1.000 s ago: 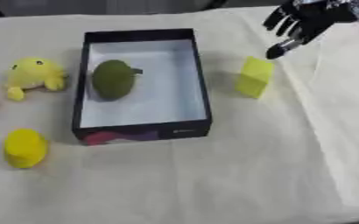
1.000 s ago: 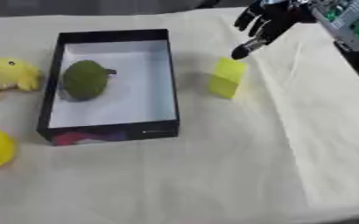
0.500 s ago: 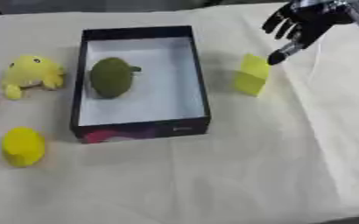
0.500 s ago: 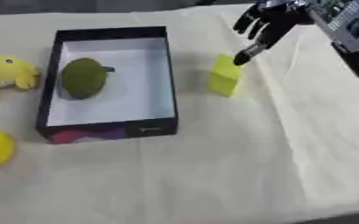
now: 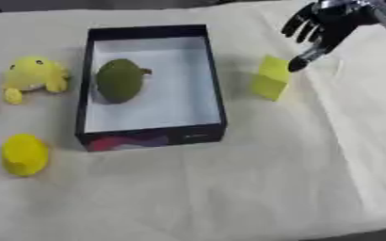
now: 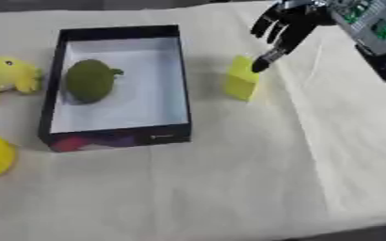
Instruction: Pick up objects on the table and place them in the box.
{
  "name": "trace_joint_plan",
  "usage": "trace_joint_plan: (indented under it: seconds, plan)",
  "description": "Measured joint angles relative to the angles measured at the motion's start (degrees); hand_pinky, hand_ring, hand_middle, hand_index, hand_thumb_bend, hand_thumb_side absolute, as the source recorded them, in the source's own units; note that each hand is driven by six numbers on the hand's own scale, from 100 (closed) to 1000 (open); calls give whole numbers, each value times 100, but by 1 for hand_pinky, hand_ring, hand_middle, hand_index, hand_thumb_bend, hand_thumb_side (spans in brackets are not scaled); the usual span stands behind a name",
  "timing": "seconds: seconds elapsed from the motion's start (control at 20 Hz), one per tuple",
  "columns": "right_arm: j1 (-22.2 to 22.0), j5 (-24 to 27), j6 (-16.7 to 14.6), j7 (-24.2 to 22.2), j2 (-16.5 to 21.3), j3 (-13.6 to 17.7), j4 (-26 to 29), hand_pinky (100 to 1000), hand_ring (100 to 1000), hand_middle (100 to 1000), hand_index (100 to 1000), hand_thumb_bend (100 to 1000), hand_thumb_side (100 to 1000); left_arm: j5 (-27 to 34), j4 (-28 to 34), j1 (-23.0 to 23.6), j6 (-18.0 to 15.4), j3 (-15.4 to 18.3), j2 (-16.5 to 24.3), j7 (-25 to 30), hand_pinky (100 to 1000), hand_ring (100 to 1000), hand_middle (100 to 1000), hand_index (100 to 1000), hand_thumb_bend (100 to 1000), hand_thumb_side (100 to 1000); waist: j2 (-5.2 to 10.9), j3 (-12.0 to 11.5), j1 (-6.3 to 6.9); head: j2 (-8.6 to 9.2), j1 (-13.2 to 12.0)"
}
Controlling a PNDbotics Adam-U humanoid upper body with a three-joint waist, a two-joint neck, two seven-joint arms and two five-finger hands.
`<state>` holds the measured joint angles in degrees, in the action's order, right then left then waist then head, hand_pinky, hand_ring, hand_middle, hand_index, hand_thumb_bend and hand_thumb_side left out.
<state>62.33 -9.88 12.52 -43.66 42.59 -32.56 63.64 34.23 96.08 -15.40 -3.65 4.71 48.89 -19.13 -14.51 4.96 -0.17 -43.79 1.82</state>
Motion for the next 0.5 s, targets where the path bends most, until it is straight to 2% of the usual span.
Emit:
trace_joint_plan:
  seconds: [0.5]
  plan:
    - [25,-390,144,313,-23,-78,20,855,842,846,876,717,291,0,8,-25,6,-6,-5,-5,766,863,872,911,803,702,-62,-24,0,-1,38]
